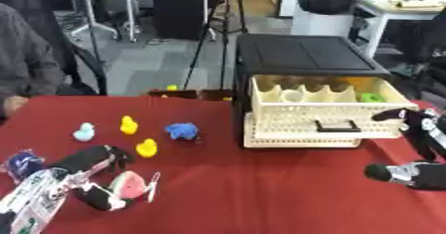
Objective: Pick up objects from table and place into drawer.
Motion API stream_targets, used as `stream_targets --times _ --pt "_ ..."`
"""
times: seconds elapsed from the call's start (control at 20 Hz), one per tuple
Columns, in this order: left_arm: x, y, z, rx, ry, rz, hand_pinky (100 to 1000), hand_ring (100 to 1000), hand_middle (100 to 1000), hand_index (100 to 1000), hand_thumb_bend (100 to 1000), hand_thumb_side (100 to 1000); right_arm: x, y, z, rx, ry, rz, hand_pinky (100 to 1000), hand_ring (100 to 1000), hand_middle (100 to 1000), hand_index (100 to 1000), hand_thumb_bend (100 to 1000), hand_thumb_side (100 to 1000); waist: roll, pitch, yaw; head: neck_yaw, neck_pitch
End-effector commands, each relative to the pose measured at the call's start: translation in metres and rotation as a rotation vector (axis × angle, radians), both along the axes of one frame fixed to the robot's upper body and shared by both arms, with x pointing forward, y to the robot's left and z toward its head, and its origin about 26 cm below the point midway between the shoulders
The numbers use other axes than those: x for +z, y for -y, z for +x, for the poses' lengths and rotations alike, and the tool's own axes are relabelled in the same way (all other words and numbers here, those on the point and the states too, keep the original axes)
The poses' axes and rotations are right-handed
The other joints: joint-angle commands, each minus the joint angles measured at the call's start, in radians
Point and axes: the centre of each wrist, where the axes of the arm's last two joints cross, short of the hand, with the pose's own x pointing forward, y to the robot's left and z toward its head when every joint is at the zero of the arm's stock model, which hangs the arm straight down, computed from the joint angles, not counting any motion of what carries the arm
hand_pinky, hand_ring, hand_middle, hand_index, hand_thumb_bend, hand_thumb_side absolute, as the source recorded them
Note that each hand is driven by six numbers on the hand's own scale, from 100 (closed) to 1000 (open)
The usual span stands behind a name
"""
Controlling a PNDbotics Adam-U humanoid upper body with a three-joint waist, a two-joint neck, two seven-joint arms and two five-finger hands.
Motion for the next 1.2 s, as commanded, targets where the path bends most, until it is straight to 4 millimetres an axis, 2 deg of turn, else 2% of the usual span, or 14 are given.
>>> stream_targets --times 0.05,0.4,0.95,1.2 --pt "0.011 -0.001 0.005 -0.003 0.032 0.012 664 597 601 810 583 274 0.010 0.000 -0.001 0.009 0.027 -0.012 100 100 100 773 1000 799 0.000 -0.009 -0.002 0.000 0.004" --pt "0.001 -0.003 0.008 0.017 0.024 0.048 642 579 582 786 566 249 0.009 -0.001 -0.001 0.011 0.024 -0.011 100 100 100 773 1000 799 -0.001 -0.008 -0.005 -0.002 0.004" --pt "-0.004 -0.004 0.011 0.029 0.033 0.087 565 481 466 660 470 196 0.009 -0.002 -0.001 0.013 0.023 -0.012 100 100 100 772 1000 798 0.000 -0.008 -0.007 -0.003 0.005" --pt "-0.005 -0.005 0.011 0.025 0.020 0.100 545 459 443 636 452 181 0.009 -0.003 -0.001 0.013 0.022 -0.012 100 100 100 772 1000 800 0.001 -0.008 -0.008 -0.004 0.005"
